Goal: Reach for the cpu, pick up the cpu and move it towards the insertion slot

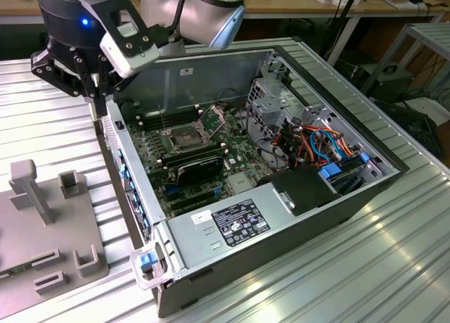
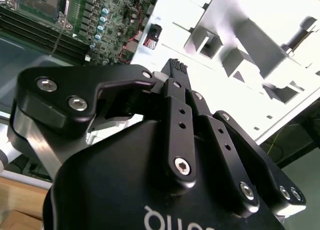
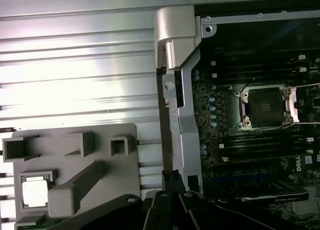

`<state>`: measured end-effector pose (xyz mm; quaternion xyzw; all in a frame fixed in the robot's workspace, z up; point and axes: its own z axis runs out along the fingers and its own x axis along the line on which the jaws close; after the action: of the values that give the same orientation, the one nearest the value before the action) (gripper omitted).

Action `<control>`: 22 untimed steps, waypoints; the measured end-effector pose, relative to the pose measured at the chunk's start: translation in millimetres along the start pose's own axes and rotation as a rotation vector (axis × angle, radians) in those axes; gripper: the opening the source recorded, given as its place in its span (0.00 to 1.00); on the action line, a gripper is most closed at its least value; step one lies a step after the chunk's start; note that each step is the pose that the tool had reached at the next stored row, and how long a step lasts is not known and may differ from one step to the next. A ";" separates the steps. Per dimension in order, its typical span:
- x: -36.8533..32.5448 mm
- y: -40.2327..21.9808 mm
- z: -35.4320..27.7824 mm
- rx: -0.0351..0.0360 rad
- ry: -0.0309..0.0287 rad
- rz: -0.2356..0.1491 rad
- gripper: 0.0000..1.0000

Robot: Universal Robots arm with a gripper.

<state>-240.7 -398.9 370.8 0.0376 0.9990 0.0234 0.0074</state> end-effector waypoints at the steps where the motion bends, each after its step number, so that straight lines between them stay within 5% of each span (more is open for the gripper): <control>1: 1.6 -0.1 0.0 0.0000 0.0000 0.000 0.11; 22: 34.4 -2.6 -0.6 0.0000 0.0000 0.000 0.11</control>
<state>-275.2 -398.9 370.8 0.0376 0.9990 0.0234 0.0074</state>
